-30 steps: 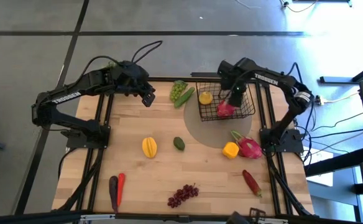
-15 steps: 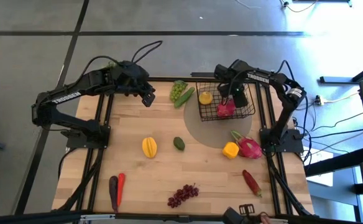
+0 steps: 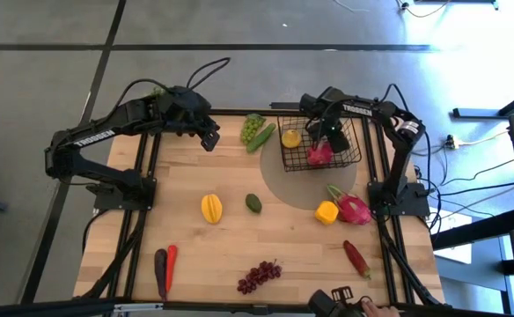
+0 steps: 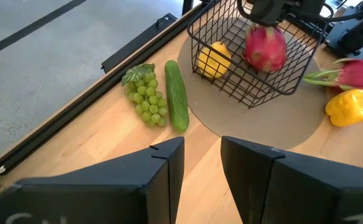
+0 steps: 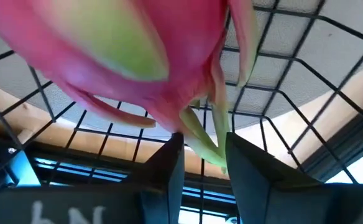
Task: Build produce basket
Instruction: Put the left dragon fruit into the wire basket
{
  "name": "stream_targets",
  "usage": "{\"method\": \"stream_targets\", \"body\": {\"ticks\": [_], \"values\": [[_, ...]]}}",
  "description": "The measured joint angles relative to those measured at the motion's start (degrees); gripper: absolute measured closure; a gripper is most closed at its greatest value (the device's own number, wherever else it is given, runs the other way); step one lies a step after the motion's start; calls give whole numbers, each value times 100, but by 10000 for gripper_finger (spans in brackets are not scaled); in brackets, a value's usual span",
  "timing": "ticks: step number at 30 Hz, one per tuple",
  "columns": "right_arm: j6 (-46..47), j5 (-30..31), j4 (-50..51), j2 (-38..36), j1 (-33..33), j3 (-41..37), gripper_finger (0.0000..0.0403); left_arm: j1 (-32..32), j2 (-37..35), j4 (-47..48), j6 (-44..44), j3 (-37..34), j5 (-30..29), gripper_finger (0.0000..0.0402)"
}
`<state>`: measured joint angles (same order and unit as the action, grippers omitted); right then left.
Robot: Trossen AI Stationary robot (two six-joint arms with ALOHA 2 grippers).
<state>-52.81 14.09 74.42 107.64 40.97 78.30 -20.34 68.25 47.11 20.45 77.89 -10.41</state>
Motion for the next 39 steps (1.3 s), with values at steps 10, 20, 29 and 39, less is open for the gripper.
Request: {"method": "stream_targets", "body": {"ticks": [10, 20, 29, 39], "values": [[-9, -20, 288, 104, 5, 0, 295, 0, 0, 0, -4, 0, 0, 307], [-3, -175, 137, 117, 66, 0, 314, 0, 0, 0, -7, 0, -2, 307], [151, -188, 95, 336, 88, -2, 339, 0, 0, 2, -7, 0, -1, 307], [511, -173, 136, 336, 88, 13, 398, 0, 0, 2, -7, 0, -2, 307]]}}
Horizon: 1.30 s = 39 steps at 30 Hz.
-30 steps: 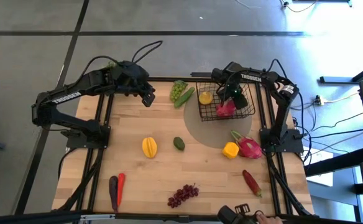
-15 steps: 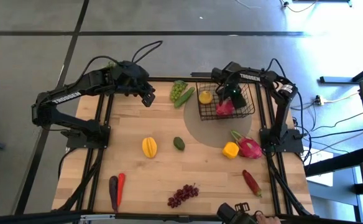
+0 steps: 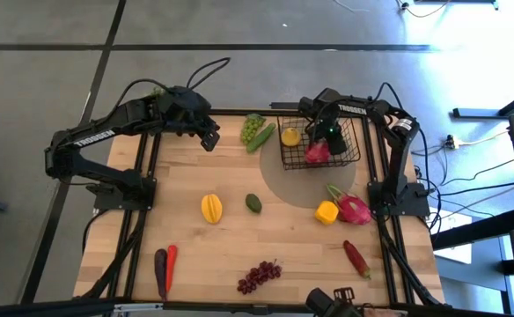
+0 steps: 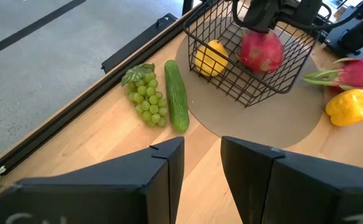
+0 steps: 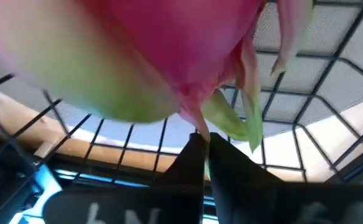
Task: Build produce basket
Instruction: Put the left dragon fruit into the wire basket
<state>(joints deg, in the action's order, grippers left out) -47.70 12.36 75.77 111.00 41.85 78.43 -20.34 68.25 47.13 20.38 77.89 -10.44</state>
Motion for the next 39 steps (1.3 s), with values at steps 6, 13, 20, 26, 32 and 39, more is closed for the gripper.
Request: {"method": "stream_targets", "body": {"ticks": [6, 13, 20, 26, 32, 39], "values": [[425, 510, 368, 0, -80, 268, 401, 0, 0, -2, 0, 0, 0, 307], [874, 955, 587, 0, -205, 892, 402, 0, 0, -2, 0, 0, 0, 307], [1215, 1427, 1039, 0, -331, 1493, 403, 0, 0, -2, 0, 0, 0, 307], [1469, 1994, 1263, -2, -457, 1739, 403, 0, 0, -2, 0, 0, 0, 307], [1476, 2463, 1178, -2, -507, 1649, 403, 0, 0, -2, 0, 2, 0, 307], [1682, 2867, 1237, -2, -501, 1596, 403, 0, 0, -2, -2, 2, 0, 307]]}}
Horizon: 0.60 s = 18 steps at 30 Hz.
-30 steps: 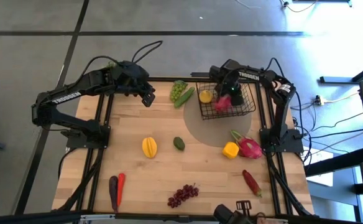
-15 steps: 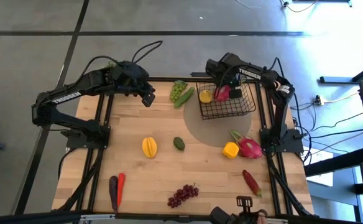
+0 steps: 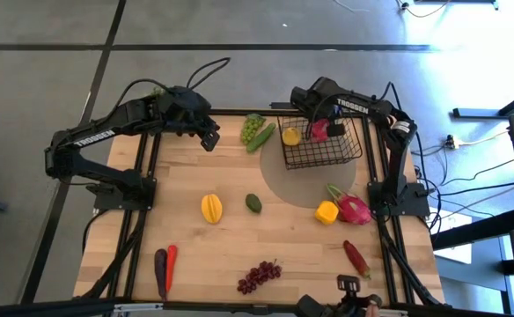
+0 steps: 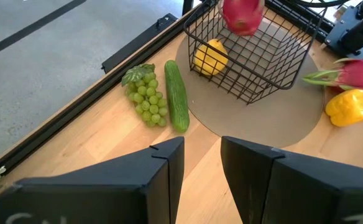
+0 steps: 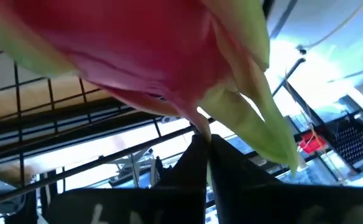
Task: Build produce basket
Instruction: Put the left dragon fruit into the wire basket
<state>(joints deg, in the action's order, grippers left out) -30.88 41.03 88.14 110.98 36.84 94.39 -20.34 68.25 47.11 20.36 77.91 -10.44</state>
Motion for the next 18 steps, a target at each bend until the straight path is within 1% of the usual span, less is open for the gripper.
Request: {"method": "stream_targets", "body": {"ticks": [4, 9, 13, 16, 18], "values": [[534, 172, 20, 0, -2, 0, 403, 0, 0, 0, 0, 0, -2, 307], [1082, 202, 196, 0, -19, -4, 403, 0, 0, 0, 0, 0, -2, 307], [1159, 355, 192, -7, -72, -4, 403, 0, 0, -1, 0, 0, -2, 307], [1404, 300, 192, -7, -90, -4, 403, 0, 0, -1, -2, 0, -2, 307], [1743, 103, 189, -7, -89, -4, 403, 0, 0, 0, -2, 0, -2, 307]]}}
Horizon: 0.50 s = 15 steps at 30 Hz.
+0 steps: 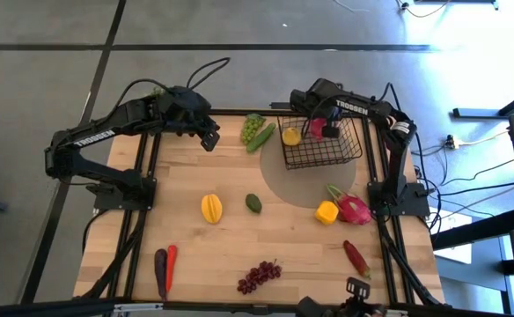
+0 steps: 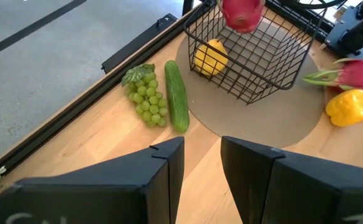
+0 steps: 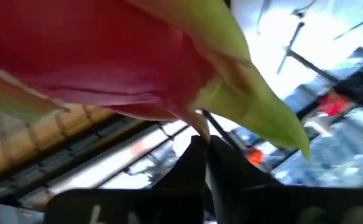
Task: Build produce basket
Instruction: Put the left dragon fruit into the wire basket
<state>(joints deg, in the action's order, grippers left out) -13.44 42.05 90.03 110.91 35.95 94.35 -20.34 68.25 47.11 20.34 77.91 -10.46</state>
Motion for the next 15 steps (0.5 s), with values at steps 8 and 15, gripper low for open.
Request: {"method": "stream_targets", "body": {"ticks": [8, 15], "values": [[112, -32, -10, 0, 252, -278, 403, -2, 0, -2, 0, 0, -107, 307], [150, 356, -6, 0, 327, -975, 403, -2, 0, -2, 0, 0, -107, 307]]}}
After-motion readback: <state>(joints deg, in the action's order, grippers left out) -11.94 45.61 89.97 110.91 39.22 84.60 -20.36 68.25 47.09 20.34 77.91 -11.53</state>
